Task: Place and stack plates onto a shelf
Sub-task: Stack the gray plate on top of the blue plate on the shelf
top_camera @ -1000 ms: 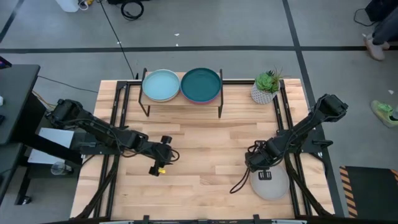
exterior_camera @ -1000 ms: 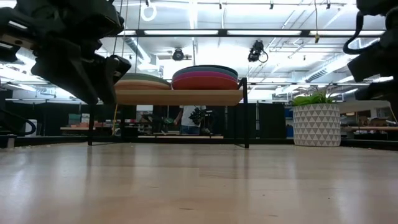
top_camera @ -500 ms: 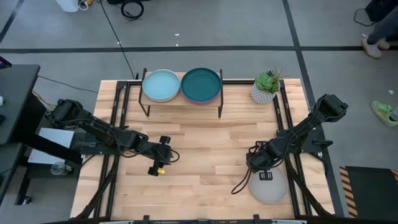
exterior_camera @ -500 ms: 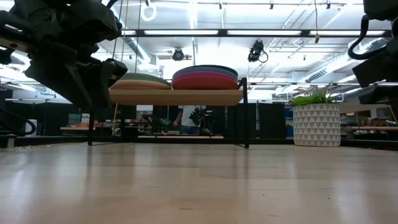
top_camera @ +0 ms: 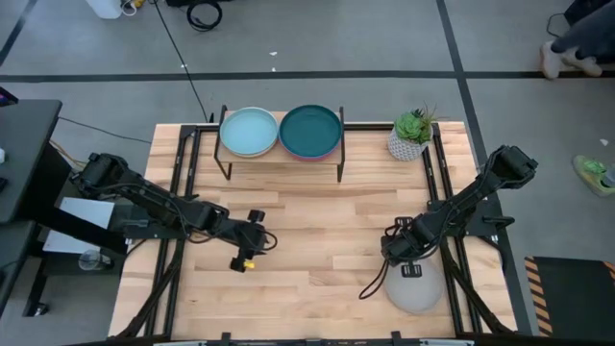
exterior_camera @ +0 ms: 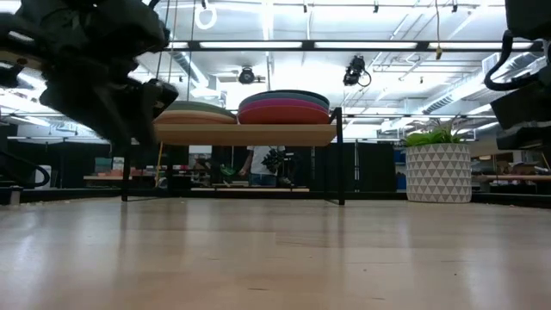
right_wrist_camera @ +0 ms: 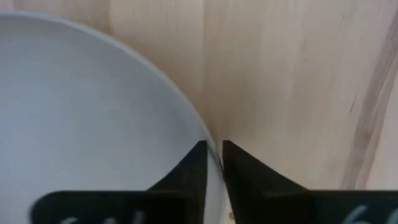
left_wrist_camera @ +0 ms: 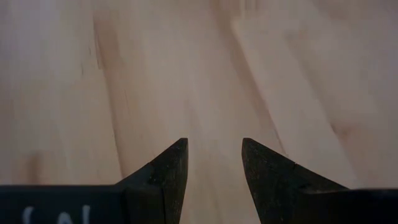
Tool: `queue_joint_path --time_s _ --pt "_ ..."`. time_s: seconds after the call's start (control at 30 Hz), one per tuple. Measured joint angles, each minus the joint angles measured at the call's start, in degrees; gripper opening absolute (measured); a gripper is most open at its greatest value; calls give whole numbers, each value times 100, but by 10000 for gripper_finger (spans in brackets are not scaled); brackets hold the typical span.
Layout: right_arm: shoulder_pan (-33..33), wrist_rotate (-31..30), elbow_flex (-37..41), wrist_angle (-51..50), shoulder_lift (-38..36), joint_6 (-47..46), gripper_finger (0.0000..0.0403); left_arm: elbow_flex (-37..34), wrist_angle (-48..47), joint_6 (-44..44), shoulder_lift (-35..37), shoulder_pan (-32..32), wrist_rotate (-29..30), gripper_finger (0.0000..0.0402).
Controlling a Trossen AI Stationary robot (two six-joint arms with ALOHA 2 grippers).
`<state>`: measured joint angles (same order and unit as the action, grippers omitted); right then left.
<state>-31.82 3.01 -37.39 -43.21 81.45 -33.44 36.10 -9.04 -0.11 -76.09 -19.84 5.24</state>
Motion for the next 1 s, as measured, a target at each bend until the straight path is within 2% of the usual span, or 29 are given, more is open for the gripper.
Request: queue_joint_path --time_s 0.13,0.33,0.57,0.8,1.0 --pt "153 218 -9 14 -4 33 13 0 885 481 -2 6 114 160" --pt "684 424 -19 -61 -4 -94 30 9 2114 1455 -2 7 574 160" --pt "1442 803 -319 -118 -6 -168 13 62 2227 1584 -245 114 524 159" --pt "2553 1398 -545 -111 -7 -455 32 283 2236 2007 -810 -49 520 159" --pt "3204 1864 -692 -1 -7 -455 14 313 2464 3046 -1306 -235 1274 160"
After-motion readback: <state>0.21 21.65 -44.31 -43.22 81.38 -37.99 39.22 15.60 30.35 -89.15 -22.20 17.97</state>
